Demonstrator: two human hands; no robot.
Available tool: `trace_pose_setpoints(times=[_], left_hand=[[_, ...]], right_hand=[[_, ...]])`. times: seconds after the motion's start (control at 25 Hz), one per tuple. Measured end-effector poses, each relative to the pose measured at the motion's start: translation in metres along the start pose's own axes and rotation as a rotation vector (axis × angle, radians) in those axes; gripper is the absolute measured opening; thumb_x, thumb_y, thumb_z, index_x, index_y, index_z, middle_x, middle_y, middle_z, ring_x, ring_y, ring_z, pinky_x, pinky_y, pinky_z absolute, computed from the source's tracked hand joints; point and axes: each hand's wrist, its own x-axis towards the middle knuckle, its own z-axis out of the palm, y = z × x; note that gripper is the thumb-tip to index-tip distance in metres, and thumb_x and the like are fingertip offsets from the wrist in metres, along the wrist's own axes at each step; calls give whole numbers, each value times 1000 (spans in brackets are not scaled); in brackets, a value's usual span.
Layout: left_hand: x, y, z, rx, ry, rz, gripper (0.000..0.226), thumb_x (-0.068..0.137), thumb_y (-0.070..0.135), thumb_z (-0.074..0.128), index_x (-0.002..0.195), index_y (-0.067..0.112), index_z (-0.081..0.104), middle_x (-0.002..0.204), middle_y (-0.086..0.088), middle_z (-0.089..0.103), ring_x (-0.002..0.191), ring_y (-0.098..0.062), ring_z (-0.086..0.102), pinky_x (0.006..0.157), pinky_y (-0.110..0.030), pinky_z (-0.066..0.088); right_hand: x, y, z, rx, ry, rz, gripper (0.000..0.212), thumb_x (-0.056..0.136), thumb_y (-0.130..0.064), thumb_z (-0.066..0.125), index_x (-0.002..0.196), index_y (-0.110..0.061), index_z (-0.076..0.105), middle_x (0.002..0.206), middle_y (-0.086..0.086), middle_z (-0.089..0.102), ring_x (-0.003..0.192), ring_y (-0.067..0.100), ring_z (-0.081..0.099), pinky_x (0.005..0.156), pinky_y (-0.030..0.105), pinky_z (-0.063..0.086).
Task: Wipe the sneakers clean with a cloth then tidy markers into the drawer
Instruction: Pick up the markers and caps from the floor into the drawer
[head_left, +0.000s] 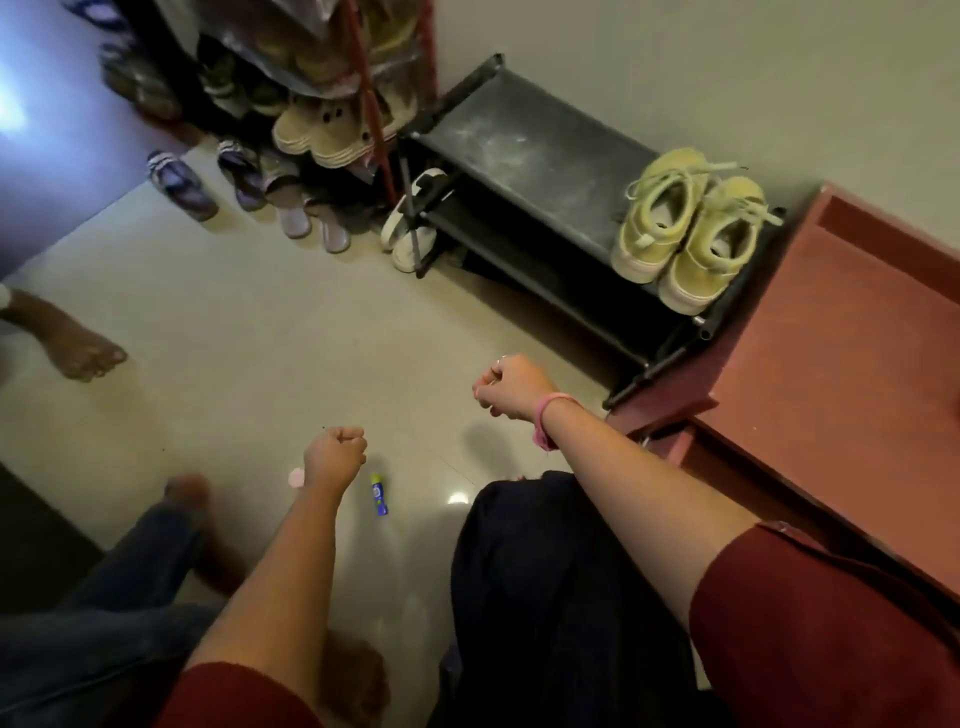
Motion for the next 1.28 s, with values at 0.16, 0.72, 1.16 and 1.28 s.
trace_pose_setpoints(times=[0.16, 0.72, 1.16, 1.28], left_hand=[[36, -68, -6, 31, 75, -141, 19, 84, 3, 52, 71, 14, 60, 90, -13, 62, 82, -31, 63, 74, -34, 48], [109, -171, 94, 547, -336, -127, 58, 93, 40, 54, 137, 3, 43, 149, -22, 25, 134, -35, 32, 109, -34, 30], [121, -190, 128, 305, -206, -213, 42, 97, 28, 51, 121, -6, 52, 137, -20, 32, 110, -35, 52, 96, -30, 40], [116, -173, 121, 65, -83, -185, 38, 94, 32, 53, 103, -3, 66, 113, -25, 48, 97, -38, 57, 88, -34, 45]], right_hand=[[41, -10, 46, -31, -117, 27, 12, 84, -10, 56, 80, -19, 64, 83, -3, 67, 74, 12, 64, 54, 18, 42], [149, 22, 144, 18, -331, 122, 10, 86, -11, 59, 90, -18, 64, 87, 1, 67, 72, 10, 61, 61, 22, 47], [160, 46, 176, 292, -315, 305, 12, 89, -10, 56, 92, -17, 64, 83, -3, 67, 66, 7, 60, 54, 17, 45], [159, 47, 182, 403, -270, 362, 14, 89, -8, 55, 99, -12, 65, 83, 0, 66, 68, 10, 60, 55, 19, 46]])
